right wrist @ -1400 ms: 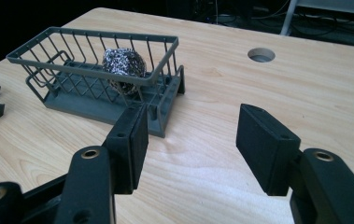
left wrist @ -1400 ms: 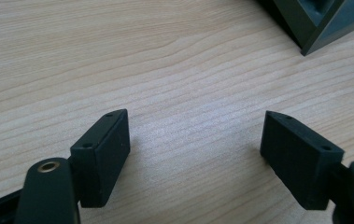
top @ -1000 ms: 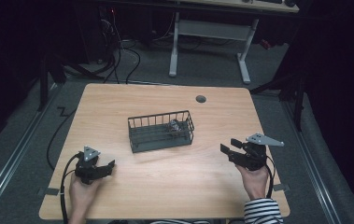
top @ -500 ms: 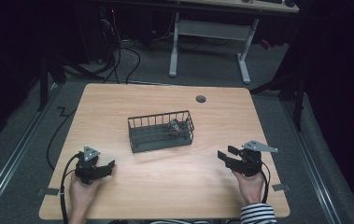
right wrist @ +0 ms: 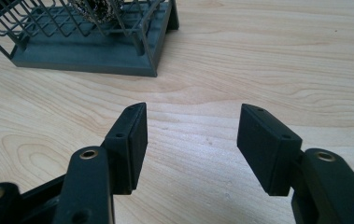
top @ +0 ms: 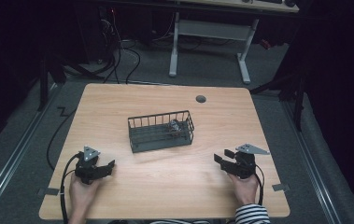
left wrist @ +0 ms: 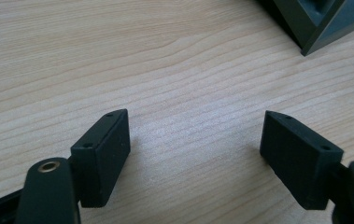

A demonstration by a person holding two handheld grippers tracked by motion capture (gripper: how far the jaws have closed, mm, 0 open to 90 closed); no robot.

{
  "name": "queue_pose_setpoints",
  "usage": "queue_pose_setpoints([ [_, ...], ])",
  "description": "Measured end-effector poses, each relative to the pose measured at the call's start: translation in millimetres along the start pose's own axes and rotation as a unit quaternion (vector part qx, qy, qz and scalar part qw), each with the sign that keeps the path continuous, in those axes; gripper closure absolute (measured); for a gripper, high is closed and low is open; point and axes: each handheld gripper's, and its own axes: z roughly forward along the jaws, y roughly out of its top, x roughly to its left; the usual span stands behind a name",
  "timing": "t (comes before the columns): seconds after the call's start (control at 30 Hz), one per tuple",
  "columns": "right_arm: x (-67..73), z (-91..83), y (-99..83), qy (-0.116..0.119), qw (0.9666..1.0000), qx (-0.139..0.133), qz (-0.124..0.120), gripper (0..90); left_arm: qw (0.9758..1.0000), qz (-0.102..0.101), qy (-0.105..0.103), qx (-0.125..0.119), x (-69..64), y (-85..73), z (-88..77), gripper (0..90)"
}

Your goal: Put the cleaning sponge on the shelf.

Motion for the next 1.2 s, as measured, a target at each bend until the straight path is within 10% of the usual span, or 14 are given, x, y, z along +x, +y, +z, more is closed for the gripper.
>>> queue_pose_setpoints([
  [1.2, 3.0, 34.4, -16.8, -0.053, 0.9964, 0.058, -0.032, 41.2, 1.0000, 0.000, 0.002, -0.001, -0.3, 0.0, 0.2, 24.5],
])
